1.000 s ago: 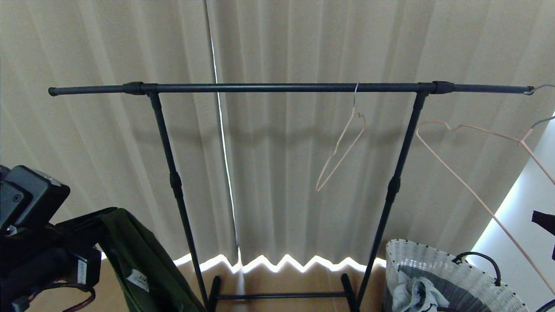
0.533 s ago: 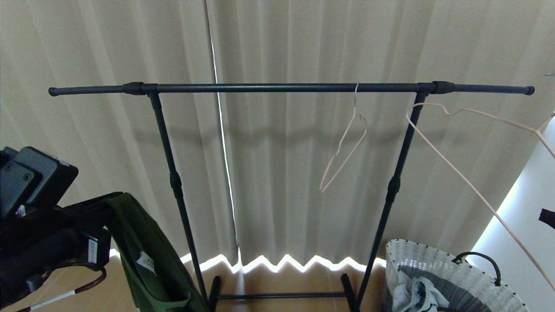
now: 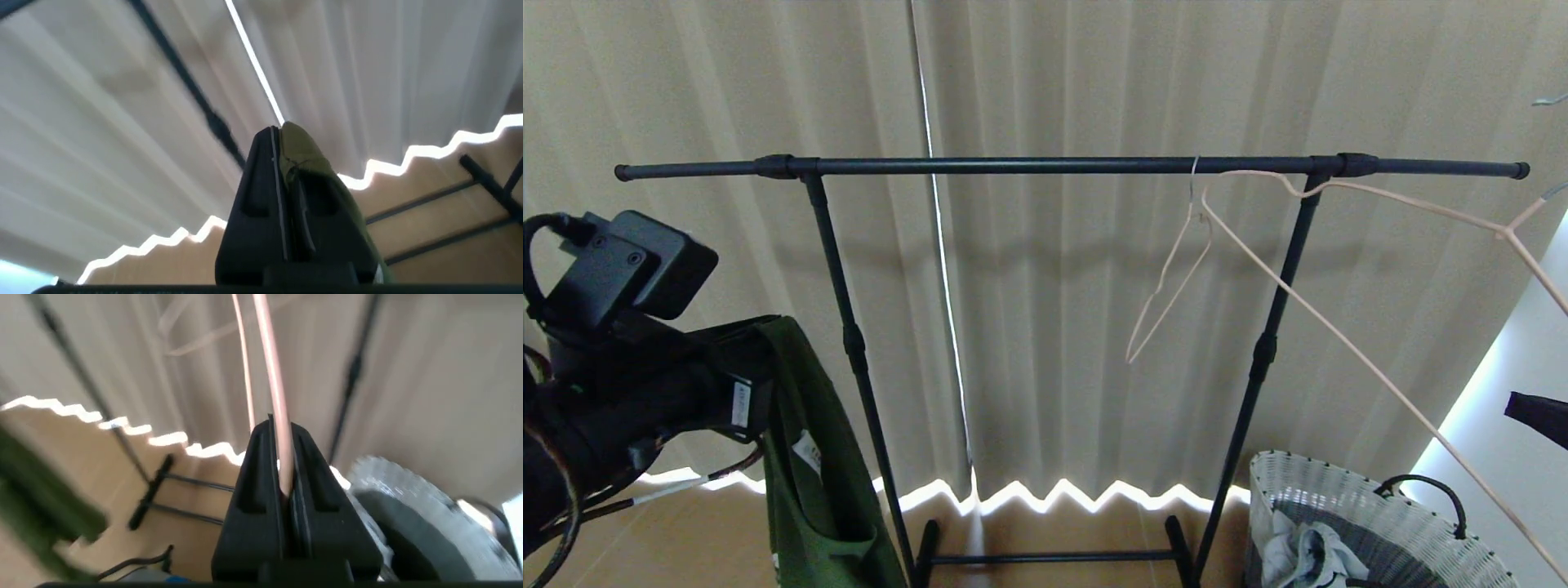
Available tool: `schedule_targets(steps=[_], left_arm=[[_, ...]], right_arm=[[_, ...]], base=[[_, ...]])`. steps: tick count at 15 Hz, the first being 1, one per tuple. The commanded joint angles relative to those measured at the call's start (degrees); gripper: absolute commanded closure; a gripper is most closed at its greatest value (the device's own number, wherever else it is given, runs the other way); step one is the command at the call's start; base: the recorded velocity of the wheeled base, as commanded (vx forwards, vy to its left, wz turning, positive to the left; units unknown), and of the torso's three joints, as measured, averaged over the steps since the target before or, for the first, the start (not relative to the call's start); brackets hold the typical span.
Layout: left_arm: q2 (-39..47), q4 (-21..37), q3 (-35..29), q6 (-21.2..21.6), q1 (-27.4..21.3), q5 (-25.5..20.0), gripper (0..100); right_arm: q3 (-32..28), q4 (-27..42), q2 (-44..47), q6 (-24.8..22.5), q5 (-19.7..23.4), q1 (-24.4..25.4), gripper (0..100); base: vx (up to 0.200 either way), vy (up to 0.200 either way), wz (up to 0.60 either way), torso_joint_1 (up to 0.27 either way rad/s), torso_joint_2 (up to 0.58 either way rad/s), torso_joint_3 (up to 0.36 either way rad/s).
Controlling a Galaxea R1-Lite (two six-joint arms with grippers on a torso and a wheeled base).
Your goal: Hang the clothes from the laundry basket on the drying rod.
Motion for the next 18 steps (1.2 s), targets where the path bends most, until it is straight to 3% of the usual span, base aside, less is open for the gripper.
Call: schedule_targets(steps=[1,3,4,6,8,10,18], left_arm=[[4.57,-0.03,-3.91,-0.14,-1.67,0.08,100],[6.68,0.06,-6.73,-0.05,-3.17,1.13,100],[9.67,0.06,-9.63,-0.05,-5.1,5.18,100],[14.32,0.14,-15.25,-0.05,-5.63,9.66,100],[17.05,0.76,-19.82,-0.49,-5.54,11.24,100],[18.98,0.85,-23.42,-4.62,-6.42,11.33,100],[20.48,0.76,-23.86,-6.99,-7.56,11.5,100]], right_arm=[[-2.04,-0.04,2.12,0.0,0.03,5.02,100],[-2.04,0.04,2.91,0.0,0.03,7.74,100],[-1.68,-0.13,4.5,0.08,0.12,10.38,100],[-1.6,-0.75,7.75,0.52,0.03,17.41,100],[-1.86,-0.83,10.91,3.16,0.03,23.74,100],[-2.3,-1.63,13.55,5.36,-0.23,29.45,100],[-3.44,-7.78,21.11,5.36,-0.23,31.91,100]], base=[[0.0,0.0,0.0,0.0,0.0,0.0],[0.0,0.0,0.0,0.0,0.0,0.0],[0.0,0.0,0.0,0.0,0.0,0.0],[0.0,0.0,0.0,0.0,0.0,0.0],[0.0,0.0,0.0,0.0,0.0,0.0],[0.0,0.0,0.0,0.0,0.0,0.0],[0.0,0.0,0.0,0.0,0.0,0.0]])
